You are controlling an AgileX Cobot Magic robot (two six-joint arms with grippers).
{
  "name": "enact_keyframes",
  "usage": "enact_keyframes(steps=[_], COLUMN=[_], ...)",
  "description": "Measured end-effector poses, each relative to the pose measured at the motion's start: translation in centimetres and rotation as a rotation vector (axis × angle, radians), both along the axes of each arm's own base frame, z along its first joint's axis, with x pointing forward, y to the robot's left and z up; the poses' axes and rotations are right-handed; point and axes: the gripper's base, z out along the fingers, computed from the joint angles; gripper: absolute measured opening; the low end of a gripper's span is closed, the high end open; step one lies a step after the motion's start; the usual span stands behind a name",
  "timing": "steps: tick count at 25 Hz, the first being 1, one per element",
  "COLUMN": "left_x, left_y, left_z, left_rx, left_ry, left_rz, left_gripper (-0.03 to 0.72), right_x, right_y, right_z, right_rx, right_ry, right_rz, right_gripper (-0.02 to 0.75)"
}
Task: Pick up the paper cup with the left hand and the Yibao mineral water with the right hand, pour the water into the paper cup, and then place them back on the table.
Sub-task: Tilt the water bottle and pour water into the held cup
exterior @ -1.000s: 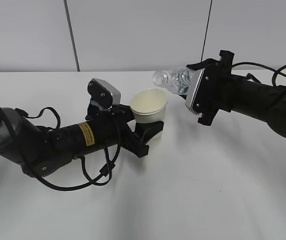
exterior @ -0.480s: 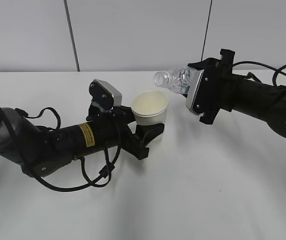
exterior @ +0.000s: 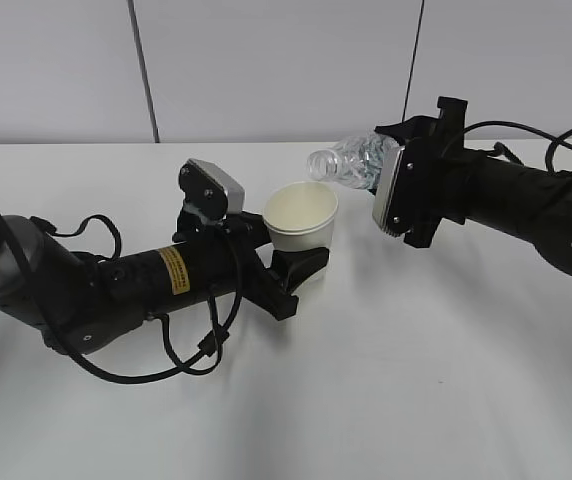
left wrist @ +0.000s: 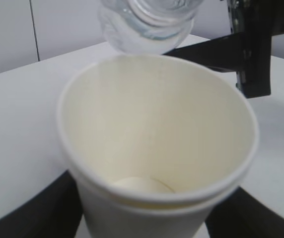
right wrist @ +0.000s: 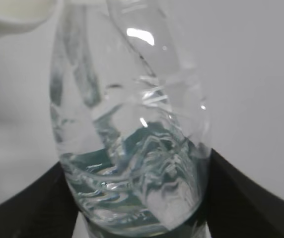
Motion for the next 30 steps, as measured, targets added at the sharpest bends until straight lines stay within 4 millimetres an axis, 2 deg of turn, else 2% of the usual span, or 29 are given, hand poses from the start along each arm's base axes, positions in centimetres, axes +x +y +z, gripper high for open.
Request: enact_keyframes(steps=[30], left_x=[-0.12], left_y=[-0.07], left_z=[-0.03], left_rx=[0.007], left_ry=[-0.004], left_rz=[-0.017], left_gripper=[0.440], right_x=[0.06], right_y=[-0.06], right_z=[0.13], right_rx=[-0.136], right_ry=[-0.082], right_rz=[0.029], right_gripper=[0.503])
